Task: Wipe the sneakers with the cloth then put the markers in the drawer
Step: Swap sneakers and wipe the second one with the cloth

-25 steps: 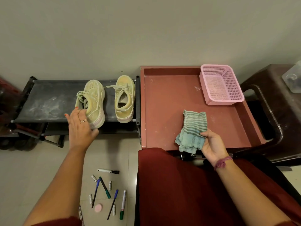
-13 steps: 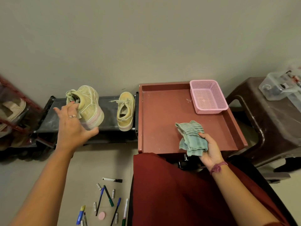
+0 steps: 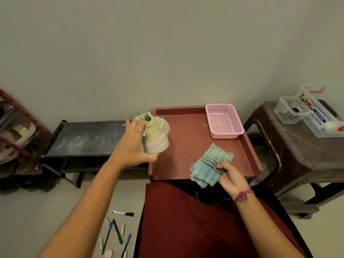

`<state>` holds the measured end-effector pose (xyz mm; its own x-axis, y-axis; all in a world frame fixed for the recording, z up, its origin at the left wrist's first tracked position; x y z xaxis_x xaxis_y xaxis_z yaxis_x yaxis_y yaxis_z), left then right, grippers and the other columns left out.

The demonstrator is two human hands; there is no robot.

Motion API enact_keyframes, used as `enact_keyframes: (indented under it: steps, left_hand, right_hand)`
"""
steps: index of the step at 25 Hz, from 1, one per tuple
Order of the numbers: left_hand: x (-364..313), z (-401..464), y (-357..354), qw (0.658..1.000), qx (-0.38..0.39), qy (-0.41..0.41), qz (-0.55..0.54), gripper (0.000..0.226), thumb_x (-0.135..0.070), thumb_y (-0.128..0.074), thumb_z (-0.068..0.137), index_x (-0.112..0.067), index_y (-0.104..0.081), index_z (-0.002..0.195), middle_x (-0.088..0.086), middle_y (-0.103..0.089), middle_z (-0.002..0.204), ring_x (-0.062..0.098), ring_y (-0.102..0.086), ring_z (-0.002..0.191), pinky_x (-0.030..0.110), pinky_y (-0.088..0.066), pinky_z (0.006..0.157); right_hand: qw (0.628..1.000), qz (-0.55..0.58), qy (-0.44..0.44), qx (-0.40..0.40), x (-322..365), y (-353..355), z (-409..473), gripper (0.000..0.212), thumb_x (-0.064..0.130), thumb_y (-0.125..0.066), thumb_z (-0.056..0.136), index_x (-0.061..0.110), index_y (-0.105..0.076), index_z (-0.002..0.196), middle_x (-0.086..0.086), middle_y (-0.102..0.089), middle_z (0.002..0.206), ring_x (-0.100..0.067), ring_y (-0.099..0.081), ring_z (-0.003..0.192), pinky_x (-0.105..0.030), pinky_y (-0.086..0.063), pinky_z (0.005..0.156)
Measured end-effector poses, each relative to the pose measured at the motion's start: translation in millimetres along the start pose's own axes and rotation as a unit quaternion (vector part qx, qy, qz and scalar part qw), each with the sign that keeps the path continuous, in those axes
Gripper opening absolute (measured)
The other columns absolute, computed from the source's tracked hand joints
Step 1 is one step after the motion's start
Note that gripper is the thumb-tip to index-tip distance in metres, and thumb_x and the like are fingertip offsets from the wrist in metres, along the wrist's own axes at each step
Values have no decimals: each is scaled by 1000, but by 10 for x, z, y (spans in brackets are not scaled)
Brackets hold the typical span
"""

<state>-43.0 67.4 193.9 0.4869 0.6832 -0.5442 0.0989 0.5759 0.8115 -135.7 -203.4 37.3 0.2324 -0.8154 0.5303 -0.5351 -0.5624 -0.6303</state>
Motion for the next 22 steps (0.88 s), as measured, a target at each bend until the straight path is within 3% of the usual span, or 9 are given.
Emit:
enact_keyframes:
  steps: [2, 5, 7, 11, 16, 19, 22]
  left_hand:
    - [-132, 25, -223, 999, 43, -4, -8, 91, -38, -81, 50, -18, -37, 128, -8, -33, 111, 15, -32, 115, 47, -40, 103]
    - [-310, 41, -493, 995, 99, -20, -21, 88, -31, -85, 54, -16, -37, 127, -8, -33, 108, 11, -35, 107, 38, -38, 105]
    - [-403, 38, -645, 990, 134, -27, -31, 88, -29, -85, 56, -17, -36, 128, -9, -33, 105, 9, -34, 103, 39, -32, 110]
    - [-486, 82, -903, 982, 185, -21, -43, 98, -34, -85, 58, -19, -31, 137, -9, -34, 110, 8, -35, 109, 39, -28, 113]
    - [-597, 201, -1114, 977, 206, -8, -49, 89, -36, -85, 59, -22, -35, 132, -8, -37, 115, 9, -37, 112, 21, -32, 91]
    - [-611, 285, -1187, 976, 203, 17, -75, 91, -42, -82, 54, -22, -38, 131, -9, -38, 114, 7, -37, 110, 22, -35, 90]
    - [-616, 365, -1175, 978, 178, 37, -98, 97, -44, -80, 52, -23, -35, 135, -12, -38, 117, 5, -34, 112, 24, -35, 96]
  right_hand:
    - [1000, 6, -8, 12, 25, -47, -74, 75, -2, -76, 56, -2, -52, 126, -19, -58, 126, -33, -55, 120, -51, -45, 100]
    - [1000, -11, -2, 15, 107, -78, -134, 36, 14, -55, 88, 1, -57, 122, -16, -64, 118, -31, -59, 114, -47, -44, 101]
    - [998, -51, 10, 24, 167, -90, -173, 37, 24, -49, 95, 3, -57, 125, -17, -63, 122, -31, -59, 115, -47, -42, 103]
    - [984, -169, 63, 6, 301, -121, -271, 34, 26, -50, 97, 4, -58, 121, -14, -68, 115, -27, -64, 108, -42, -48, 96]
    - [929, -350, 119, 15, 400, -342, -372, 24, 22, -46, 99, 9, -61, 114, -8, -71, 103, -11, -69, 85, -21, -53, 71]
    - [909, -388, 144, 57, 370, -508, -406, 26, 17, -41, 100, 20, -59, 119, 7, -69, 106, 2, -67, 87, -9, -49, 66]
    - [904, -388, 170, 53, 409, -601, -411, 26, 19, -42, 100, 21, -61, 117, 6, -69, 107, 0, -67, 89, -9, -49, 65]
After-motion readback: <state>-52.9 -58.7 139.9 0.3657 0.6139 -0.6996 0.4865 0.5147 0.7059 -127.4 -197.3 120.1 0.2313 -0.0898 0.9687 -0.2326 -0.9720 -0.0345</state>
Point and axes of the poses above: each hand's wrist, its own z-axis towards the middle knuckle, its own y-axis out of the back of the hand, x = y × z, the point moved 7 cm from there along z, towards the middle knuckle
